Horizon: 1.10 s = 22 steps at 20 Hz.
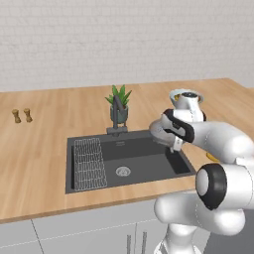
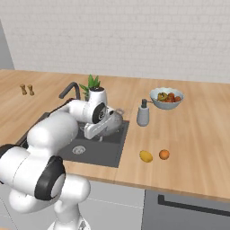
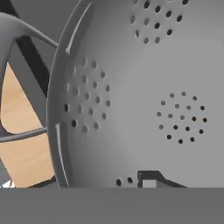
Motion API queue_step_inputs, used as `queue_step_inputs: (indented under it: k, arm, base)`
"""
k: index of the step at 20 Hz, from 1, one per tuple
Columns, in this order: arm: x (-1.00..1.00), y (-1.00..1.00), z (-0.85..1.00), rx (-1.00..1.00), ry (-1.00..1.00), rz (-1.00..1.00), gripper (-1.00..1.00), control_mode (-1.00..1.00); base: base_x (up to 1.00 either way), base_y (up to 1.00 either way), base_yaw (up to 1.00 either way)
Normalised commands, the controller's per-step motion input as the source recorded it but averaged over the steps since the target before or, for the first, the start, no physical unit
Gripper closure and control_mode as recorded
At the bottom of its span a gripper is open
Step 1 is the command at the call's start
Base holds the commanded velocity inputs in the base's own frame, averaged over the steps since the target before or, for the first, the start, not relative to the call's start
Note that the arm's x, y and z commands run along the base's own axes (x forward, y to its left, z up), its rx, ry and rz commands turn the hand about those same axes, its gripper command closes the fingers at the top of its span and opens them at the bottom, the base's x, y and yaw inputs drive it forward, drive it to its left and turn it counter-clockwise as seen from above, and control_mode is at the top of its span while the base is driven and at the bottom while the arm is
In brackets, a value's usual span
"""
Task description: Put the colander in the sink, put the mango, tangerine in the colander, and turn on the sink faucet and pour water over the colander.
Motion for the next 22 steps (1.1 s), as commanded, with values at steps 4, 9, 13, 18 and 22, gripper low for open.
queue_step_inputs:
  k: [4, 9, 13, 18, 22]
  arm:
    - [0.0, 0.32, -0.18, 0.0, 0.1, 0.28, 1.0, -1.0]
    - [0.0, 0.4, -0.31, 0.0, 0.1, 0.26, 1.0, -1.0]
    - [0.0, 0.39, -0.37, 0.0, 0.05, 0.26, 1.0, -1.0]
    - [0.0, 0.39, -0.39, 0.02, 0.0, 0.26, 1.0, -1.0]
    - [0.03, 0.34, -0.28, 0.03, -0.02, 0.19, 1.0, -1.0]
  base:
    - [0.0, 0.0, 0.0]
    - [0.0, 0.0, 0.0]
    - [0.0, 0.0, 0.0]
    - [0.0, 0.0, 0.0]
    - [0.0, 0.0, 0.0]
